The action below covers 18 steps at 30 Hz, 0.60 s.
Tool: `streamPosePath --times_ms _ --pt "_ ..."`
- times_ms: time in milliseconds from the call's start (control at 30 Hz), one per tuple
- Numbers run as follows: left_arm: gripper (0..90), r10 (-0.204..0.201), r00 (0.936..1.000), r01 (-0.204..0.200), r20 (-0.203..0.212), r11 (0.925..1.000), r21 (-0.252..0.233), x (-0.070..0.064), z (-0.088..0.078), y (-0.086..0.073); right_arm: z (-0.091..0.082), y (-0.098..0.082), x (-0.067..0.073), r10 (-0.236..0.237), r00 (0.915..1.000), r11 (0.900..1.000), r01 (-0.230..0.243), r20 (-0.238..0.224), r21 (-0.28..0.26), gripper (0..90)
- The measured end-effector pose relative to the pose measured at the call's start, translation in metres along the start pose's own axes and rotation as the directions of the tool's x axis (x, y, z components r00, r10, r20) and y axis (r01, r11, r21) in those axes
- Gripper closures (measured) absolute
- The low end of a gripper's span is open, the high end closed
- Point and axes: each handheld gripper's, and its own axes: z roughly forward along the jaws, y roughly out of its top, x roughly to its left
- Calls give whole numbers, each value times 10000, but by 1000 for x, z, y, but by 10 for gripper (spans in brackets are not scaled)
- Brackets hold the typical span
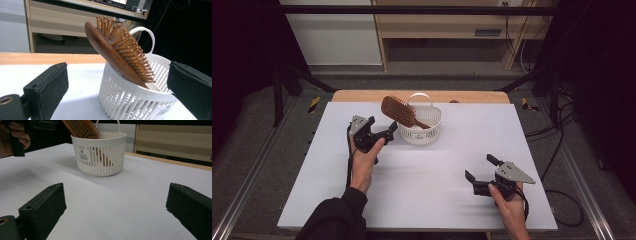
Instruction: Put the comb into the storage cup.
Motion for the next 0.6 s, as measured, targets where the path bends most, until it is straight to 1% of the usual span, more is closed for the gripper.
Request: streamPosePath --times_ms 133,267,400,600 --pt "33 72 10000 -72 30 10000 64 -1 -2 -3 0 0 0 2 10000 10000 -2 -2 -1 28" --pt "33 262 9996 -263 35 9996 121 -4 -3 -5 1 0 1 22 10000 10000 -22 -11 14 28" --pt "33 449 9989 -451 127 9988 186 -8 -5 -7 0 0 1 14 10000 10000 -14 -8 0 28" --pt "29 508 9986 -512 127 9981 344 -11 -6 -12 0 0 0 -2 10000 10000 2 -4 3 28"
